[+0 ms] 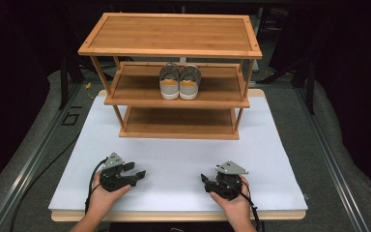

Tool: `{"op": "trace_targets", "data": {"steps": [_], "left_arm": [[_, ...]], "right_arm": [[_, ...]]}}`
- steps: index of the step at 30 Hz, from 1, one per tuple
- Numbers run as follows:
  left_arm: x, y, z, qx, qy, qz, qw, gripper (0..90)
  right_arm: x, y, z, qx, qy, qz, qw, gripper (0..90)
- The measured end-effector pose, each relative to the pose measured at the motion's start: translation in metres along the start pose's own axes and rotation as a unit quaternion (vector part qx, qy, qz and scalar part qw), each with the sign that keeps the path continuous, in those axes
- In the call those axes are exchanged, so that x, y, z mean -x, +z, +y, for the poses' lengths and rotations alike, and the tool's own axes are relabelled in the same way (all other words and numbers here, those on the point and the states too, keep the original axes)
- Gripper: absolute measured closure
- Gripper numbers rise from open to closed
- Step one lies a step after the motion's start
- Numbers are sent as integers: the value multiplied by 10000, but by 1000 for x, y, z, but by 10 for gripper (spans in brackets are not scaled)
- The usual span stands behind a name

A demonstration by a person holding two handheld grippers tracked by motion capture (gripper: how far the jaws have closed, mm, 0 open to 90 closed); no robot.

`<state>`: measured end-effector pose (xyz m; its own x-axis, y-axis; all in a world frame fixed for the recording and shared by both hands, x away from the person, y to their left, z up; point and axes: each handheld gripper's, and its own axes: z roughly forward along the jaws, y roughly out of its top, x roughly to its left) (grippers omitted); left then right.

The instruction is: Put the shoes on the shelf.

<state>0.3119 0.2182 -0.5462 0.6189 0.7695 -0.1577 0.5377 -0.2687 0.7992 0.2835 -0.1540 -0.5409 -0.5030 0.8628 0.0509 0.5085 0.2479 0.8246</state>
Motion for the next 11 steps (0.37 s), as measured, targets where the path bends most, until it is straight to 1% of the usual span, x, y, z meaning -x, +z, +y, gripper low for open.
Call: {"op": "trace_targets", "data": {"steps": [1, 3, 4, 6, 9, 11], "left_arm": [[0, 0, 0, -34, 29, -1, 10000, 375], [1, 1, 0, -41, 39, -17, 10000, 375], [1, 1, 0, -36, 56, -16, 10000, 375], [0, 2, 1, -82, 72, -15, 9999, 375], [-1, 2, 1, -106, -11, -22, 9999, 375], [-1, 1, 1, -137, -22, -19, 9999, 374]], "right_arm": [[-1, 0, 0, -24, 24, -8, 10000, 317], [-1, 1, 0, -26, 31, 79, 10000, 316], [-2, 2, 1, -27, -22, 125, 9999, 315], [-3, 2, 1, -59, -41, 106, 9999, 313], [-3, 4, 1, -86, -26, 161, 9998, 313], [-3, 4, 0, -118, 7, 157, 9998, 313]]}}
